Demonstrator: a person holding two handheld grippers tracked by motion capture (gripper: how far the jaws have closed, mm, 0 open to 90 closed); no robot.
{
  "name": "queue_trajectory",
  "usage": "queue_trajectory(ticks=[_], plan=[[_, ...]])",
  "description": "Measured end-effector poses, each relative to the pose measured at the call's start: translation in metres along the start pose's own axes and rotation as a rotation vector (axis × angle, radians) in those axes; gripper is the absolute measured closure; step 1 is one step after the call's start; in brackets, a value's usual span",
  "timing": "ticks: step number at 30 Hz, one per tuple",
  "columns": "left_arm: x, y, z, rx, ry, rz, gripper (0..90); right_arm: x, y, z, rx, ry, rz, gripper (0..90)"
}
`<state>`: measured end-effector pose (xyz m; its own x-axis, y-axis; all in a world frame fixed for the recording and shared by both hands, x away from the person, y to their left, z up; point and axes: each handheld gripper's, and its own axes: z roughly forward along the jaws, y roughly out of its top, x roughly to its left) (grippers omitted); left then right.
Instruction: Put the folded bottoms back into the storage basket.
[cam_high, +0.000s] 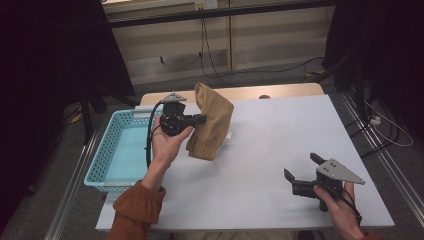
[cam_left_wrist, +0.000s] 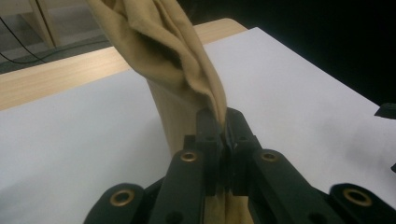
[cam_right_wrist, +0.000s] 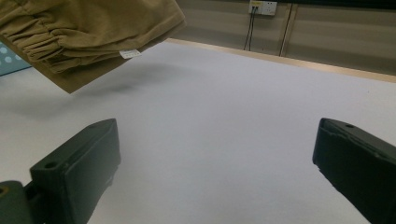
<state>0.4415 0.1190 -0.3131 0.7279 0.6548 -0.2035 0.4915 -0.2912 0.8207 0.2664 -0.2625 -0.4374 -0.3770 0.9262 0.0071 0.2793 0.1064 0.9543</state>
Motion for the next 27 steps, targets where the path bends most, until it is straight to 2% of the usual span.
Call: queue_trajectory(ticks=[4,6,9,18,27], plan=[[-0.002,0.003,-0.004,0.005,-0.001,0.018,86.6,-0.001,0.000,0.000,0.000,-0.002,0.005,0.7],[-0.004,0.005,-0.006,0.029,-0.027,0.026,86.5,-0.001,0.000,0.000,0.000,-0.001,0.003,0.7],[-0.007,0.006,-0.009,0.034,-0.022,0.040,86.5,0.000,0.000,-0.001,-0.003,0.006,0.002,0.6],[-0.007,0.012,-0.026,0.004,-0.010,0.057,86.5,0.000,0.000,-0.002,-0.006,0.005,0.005,0.6],[0.001,0.018,-0.045,-0.032,0.001,0.048,86.5,0.000,0.000,-0.001,0.000,0.008,0.005,0.7]])
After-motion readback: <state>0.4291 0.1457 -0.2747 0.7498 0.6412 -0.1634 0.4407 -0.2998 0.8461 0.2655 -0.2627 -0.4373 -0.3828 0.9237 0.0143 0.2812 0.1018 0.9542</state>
